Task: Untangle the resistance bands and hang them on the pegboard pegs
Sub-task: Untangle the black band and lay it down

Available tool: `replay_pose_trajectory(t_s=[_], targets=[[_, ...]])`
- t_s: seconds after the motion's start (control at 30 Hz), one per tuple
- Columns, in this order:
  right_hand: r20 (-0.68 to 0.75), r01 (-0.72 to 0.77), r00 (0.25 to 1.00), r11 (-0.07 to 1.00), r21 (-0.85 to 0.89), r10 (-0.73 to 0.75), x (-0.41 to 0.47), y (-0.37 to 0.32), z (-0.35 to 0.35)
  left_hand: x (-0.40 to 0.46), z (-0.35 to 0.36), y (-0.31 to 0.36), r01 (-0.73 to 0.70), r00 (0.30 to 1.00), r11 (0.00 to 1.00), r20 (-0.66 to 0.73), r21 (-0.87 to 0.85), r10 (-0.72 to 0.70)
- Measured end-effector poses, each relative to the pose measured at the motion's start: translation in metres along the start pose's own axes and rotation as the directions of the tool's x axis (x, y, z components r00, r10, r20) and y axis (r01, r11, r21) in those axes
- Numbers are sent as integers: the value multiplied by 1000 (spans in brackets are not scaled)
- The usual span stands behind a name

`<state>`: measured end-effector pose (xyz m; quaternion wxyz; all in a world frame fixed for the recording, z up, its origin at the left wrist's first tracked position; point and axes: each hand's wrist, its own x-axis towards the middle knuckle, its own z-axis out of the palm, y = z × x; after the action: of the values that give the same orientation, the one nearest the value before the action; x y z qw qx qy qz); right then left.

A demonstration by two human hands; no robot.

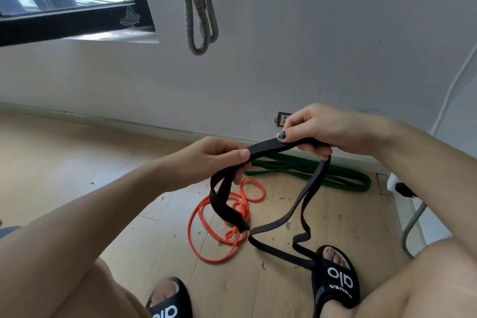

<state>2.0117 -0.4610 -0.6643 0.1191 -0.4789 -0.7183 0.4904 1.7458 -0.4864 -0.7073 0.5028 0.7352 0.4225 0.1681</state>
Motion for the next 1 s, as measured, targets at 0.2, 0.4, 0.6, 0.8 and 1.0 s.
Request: replay_pose_trajectory(t_s=[0.2,0.4,0.6,0.8,1.0], targets=[[49,-40,998,999,16,39,-2,1,3,0,-3,1,24,1000,999,-17,-24,-25],[114,-2,993,995,-98,14,5,-8,22,4,2,7,4,999,994,-49,105,1],[78,34,997,998,-60,-29,3,-6,11,1,-4,-3,23,999,995,-38,92,-20],[93,-20,995,998,-64,26,-1,1,1,-1,-9,-14,51,998,961,-56,272,-38],[163,-62,983,988,-141,85,-1,-10,14,-2,-7,-14,46,999,911,-5,410,-49]])
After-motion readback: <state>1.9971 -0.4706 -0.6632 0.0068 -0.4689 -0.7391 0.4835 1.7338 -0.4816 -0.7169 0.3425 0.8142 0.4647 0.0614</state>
